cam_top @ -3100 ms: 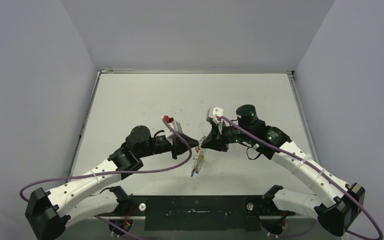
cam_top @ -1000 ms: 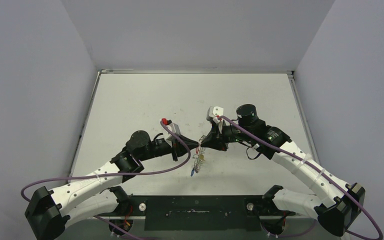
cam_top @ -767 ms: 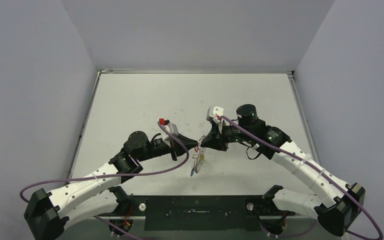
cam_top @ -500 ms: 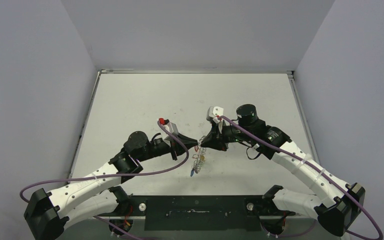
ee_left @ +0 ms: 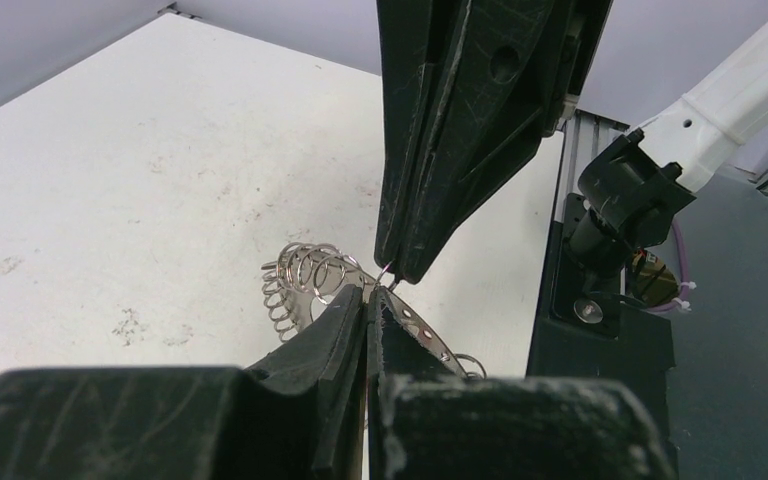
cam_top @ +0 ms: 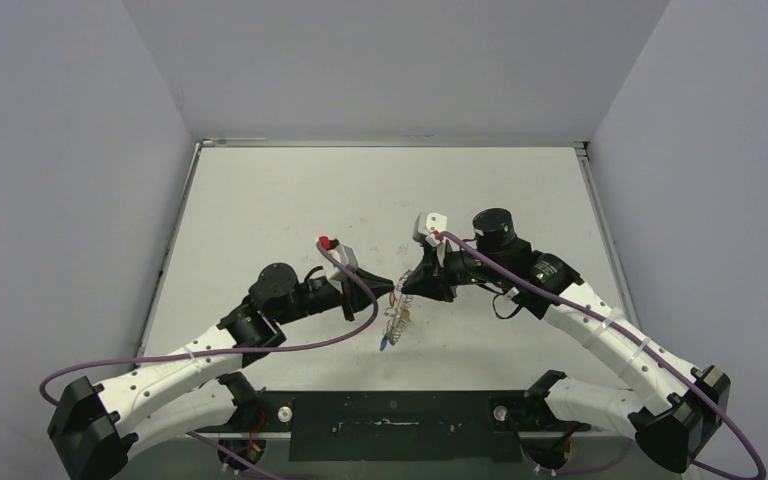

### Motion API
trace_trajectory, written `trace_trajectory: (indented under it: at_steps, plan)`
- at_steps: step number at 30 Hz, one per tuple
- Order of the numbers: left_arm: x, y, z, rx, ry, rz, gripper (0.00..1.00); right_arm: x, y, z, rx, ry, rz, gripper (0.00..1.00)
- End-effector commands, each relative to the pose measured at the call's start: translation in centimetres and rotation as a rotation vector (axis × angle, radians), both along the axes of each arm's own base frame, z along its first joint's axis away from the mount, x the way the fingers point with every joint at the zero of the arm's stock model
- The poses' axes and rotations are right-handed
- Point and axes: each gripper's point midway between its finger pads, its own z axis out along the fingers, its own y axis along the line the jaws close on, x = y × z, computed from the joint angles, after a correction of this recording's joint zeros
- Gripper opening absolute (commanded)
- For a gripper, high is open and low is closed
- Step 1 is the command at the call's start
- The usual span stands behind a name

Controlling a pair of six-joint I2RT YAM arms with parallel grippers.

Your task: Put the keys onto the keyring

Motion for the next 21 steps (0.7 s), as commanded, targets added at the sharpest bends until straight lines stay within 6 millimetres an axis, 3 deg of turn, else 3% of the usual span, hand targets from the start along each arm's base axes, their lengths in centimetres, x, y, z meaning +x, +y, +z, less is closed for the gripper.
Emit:
trace_trajectory:
  at_steps: [1,21]
  plan:
    - [0.2,0.3,-0.2,-0.001,0.008,0.029,0.00,0.2,0.9,4.1,0.101,-0.096,0.028,0.00]
    - [-0.2,0.3,-2.2,-0.010,0.055,0.016,0.00,0.4,1.5,5.2,0.171,-0.083,0.005,0.00]
